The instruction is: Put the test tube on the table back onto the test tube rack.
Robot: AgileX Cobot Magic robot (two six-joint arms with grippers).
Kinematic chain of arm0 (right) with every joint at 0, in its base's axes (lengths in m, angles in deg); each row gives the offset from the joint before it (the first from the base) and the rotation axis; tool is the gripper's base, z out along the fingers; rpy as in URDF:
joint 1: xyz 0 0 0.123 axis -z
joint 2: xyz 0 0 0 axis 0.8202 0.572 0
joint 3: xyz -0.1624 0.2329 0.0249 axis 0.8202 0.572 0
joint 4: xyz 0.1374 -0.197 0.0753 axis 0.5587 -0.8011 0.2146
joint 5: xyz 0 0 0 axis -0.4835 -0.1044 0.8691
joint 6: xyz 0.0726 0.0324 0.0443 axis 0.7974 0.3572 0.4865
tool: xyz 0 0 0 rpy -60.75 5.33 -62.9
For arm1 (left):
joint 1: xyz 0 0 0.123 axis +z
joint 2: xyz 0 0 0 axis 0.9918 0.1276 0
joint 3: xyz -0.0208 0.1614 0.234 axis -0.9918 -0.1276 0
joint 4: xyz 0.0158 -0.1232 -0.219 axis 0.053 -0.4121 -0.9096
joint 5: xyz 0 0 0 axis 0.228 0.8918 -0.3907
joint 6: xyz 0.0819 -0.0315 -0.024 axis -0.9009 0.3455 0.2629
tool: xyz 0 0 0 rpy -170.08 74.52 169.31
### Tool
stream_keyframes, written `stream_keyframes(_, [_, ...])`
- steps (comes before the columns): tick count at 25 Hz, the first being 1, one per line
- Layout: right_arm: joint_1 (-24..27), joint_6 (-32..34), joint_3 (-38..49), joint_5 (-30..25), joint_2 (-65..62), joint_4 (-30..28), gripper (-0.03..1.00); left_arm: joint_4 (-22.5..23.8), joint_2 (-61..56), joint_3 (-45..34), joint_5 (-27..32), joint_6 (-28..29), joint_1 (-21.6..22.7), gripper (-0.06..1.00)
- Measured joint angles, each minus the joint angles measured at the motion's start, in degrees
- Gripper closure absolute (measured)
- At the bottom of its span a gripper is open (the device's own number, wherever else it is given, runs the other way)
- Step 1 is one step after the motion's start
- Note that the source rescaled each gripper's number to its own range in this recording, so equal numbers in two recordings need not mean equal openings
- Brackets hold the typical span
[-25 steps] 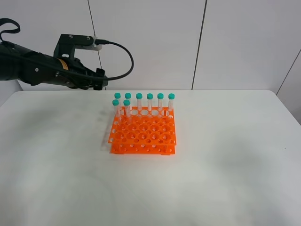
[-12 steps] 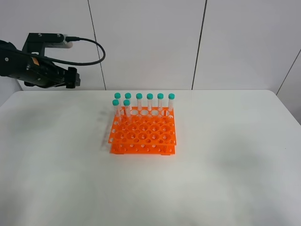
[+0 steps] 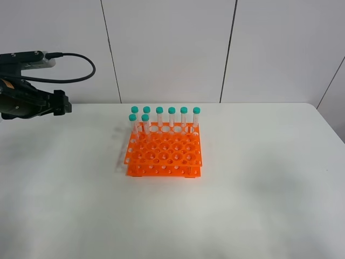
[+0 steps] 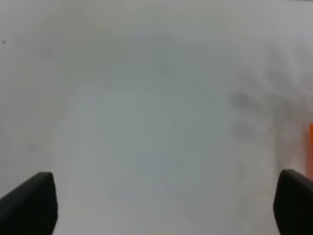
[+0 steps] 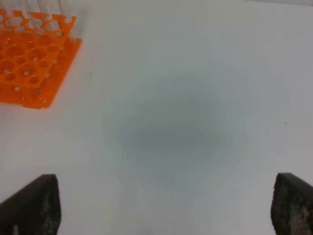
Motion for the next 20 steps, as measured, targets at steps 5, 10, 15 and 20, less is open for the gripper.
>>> stream_keyframes(5, [0.0,0.0,0.0,0.0,0.0,0.0,0.06,-0.5,-3.8,-2.5,0.3,-0.2,0.0,-0.06])
stream_keyframes(10, [0.0,0.0,0.0,0.0,0.0,0.0,0.06,-0.7,-9.8,-5.5,3.4,-0.3,0.0,-0.06])
stream_keyframes(15, [0.0,0.0,0.0,0.0,0.0,0.0,0.06,-1.0,-21.0,-8.4,9.4,-0.7,0.0,-0.06])
stream_keyframes(20, [0.0,0.0,0.0,0.0,0.0,0.0,0.06,-2.5,-33.3,-10.4,17.6,-1.1,0.0,-0.06])
